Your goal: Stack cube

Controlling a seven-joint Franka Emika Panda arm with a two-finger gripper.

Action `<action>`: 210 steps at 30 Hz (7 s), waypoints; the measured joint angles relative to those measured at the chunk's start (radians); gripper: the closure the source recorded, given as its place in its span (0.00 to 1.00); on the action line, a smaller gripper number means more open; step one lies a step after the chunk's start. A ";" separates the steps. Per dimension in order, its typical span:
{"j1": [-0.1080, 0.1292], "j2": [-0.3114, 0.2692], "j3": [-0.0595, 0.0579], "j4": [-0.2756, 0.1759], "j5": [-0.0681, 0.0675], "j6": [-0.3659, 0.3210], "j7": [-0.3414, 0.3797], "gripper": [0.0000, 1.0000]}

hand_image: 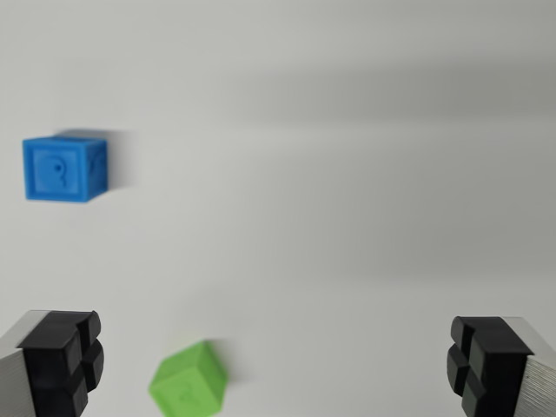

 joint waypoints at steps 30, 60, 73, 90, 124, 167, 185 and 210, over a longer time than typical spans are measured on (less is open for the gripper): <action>0.005 -0.021 0.003 -0.057 0.000 0.027 -0.012 0.00; 0.033 -0.116 0.022 -0.303 0.000 0.157 -0.077 0.00; 0.054 -0.157 0.033 -0.434 0.000 0.235 -0.113 0.00; 0.092 -0.196 0.050 -0.607 0.000 0.351 -0.158 0.00; 0.169 -0.038 0.079 -0.826 0.001 0.698 -0.205 0.00; 0.197 0.261 0.044 -0.770 -0.024 0.944 -0.187 1.00; 0.197 0.261 0.044 -0.770 -0.024 0.944 -0.187 1.00; 0.196 0.211 0.045 -0.783 -0.023 0.911 -0.188 1.00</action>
